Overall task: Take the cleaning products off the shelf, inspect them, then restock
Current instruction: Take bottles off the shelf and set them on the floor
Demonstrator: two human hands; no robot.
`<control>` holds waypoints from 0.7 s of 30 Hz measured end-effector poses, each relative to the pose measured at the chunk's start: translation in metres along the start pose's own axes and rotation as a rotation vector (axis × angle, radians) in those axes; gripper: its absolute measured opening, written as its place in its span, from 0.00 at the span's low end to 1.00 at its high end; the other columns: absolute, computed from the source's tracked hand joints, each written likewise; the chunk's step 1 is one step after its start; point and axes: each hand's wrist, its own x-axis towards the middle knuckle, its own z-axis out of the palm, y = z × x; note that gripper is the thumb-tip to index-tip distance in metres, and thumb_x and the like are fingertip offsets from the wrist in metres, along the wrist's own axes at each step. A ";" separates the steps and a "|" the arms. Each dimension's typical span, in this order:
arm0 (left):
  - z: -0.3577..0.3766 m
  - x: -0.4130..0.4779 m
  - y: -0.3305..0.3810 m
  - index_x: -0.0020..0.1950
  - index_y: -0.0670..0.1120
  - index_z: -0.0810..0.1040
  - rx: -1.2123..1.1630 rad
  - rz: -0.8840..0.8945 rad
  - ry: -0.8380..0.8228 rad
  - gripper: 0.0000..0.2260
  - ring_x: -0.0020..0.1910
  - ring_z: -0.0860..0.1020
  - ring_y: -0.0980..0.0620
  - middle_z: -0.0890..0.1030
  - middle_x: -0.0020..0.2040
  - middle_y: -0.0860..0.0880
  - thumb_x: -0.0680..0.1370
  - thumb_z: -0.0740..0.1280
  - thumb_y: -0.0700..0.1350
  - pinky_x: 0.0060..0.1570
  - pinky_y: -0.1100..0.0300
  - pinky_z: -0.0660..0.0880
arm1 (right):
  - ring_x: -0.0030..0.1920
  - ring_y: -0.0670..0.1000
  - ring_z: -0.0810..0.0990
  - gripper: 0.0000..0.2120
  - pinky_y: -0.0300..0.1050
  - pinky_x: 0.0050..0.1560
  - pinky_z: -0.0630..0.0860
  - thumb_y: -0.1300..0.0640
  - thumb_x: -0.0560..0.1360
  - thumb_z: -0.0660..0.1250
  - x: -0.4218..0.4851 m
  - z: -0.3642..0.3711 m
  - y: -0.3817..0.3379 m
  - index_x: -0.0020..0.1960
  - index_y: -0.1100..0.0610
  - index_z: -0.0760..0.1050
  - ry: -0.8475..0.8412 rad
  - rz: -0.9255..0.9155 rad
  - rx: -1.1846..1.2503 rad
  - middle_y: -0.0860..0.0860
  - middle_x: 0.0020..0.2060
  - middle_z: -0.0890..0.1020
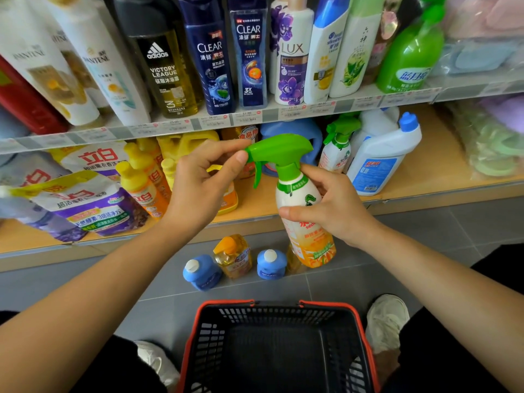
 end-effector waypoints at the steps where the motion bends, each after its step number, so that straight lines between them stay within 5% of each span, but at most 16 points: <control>1: 0.001 0.000 -0.002 0.66 0.47 0.79 -0.023 -0.041 -0.029 0.13 0.50 0.83 0.50 0.84 0.54 0.44 0.83 0.64 0.44 0.50 0.55 0.83 | 0.42 0.42 0.83 0.20 0.35 0.42 0.78 0.61 0.66 0.82 0.000 0.000 0.000 0.55 0.57 0.80 0.011 -0.002 -0.002 0.47 0.43 0.86; 5: 0.015 -0.010 -0.006 0.70 0.44 0.76 -0.126 -0.288 -0.165 0.15 0.48 0.82 0.53 0.84 0.52 0.47 0.84 0.60 0.43 0.47 0.58 0.80 | 0.47 0.53 0.85 0.20 0.49 0.46 0.82 0.54 0.66 0.81 0.001 0.003 -0.001 0.55 0.54 0.80 0.118 0.032 0.094 0.52 0.46 0.86; 8: 0.030 -0.023 -0.013 0.68 0.47 0.78 -0.112 -0.439 -0.302 0.14 0.54 0.82 0.49 0.84 0.55 0.47 0.82 0.66 0.46 0.52 0.54 0.80 | 0.47 0.51 0.86 0.19 0.47 0.46 0.83 0.51 0.66 0.81 0.002 0.004 -0.004 0.54 0.50 0.80 0.194 0.042 0.169 0.51 0.46 0.87; 13: 0.047 -0.044 -0.025 0.67 0.51 0.78 0.039 -0.431 -0.577 0.32 0.58 0.81 0.55 0.84 0.58 0.54 0.66 0.76 0.61 0.62 0.53 0.77 | 0.48 0.52 0.86 0.18 0.45 0.45 0.82 0.50 0.65 0.80 0.001 0.005 -0.008 0.52 0.48 0.80 0.284 0.072 0.265 0.51 0.47 0.87; 21: 0.053 -0.045 -0.034 0.60 0.47 0.78 0.077 -0.445 -0.426 0.28 0.50 0.83 0.53 0.84 0.52 0.51 0.65 0.83 0.54 0.53 0.48 0.82 | 0.49 0.44 0.85 0.19 0.37 0.43 0.80 0.52 0.67 0.80 0.004 -0.001 -0.006 0.54 0.47 0.76 0.297 0.092 0.207 0.44 0.48 0.86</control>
